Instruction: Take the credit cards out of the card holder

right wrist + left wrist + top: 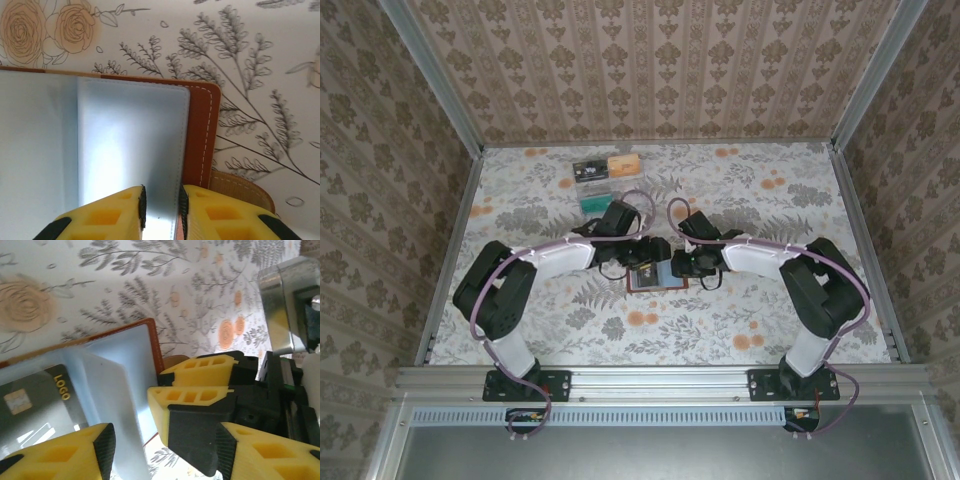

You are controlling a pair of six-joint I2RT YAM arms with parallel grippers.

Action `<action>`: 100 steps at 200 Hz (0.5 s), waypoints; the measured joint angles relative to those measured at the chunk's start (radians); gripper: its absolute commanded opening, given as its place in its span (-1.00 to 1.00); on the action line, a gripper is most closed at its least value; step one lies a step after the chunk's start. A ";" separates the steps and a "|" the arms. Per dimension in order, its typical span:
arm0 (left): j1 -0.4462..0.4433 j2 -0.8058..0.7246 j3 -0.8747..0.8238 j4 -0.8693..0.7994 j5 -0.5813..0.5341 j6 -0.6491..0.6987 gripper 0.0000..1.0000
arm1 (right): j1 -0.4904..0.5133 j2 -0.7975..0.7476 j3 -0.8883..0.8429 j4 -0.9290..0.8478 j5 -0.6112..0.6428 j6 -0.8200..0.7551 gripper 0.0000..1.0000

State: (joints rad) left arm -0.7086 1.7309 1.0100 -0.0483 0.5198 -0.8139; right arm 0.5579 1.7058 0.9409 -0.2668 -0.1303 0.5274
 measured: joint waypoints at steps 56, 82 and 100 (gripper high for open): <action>-0.021 0.090 0.041 0.035 0.045 -0.002 0.10 | -0.072 -0.157 -0.045 -0.001 0.026 0.033 -0.36; -0.026 0.121 0.049 0.053 0.063 -0.011 0.05 | -0.082 -0.185 -0.049 0.002 0.025 0.047 -0.35; -0.026 0.123 0.049 0.061 0.068 -0.020 0.04 | -0.082 -0.186 -0.050 0.003 0.020 0.054 -0.35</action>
State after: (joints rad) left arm -0.7345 1.8542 1.0592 0.0124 0.5877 -0.8337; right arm 0.4759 1.5200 0.8909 -0.2642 -0.1104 0.5812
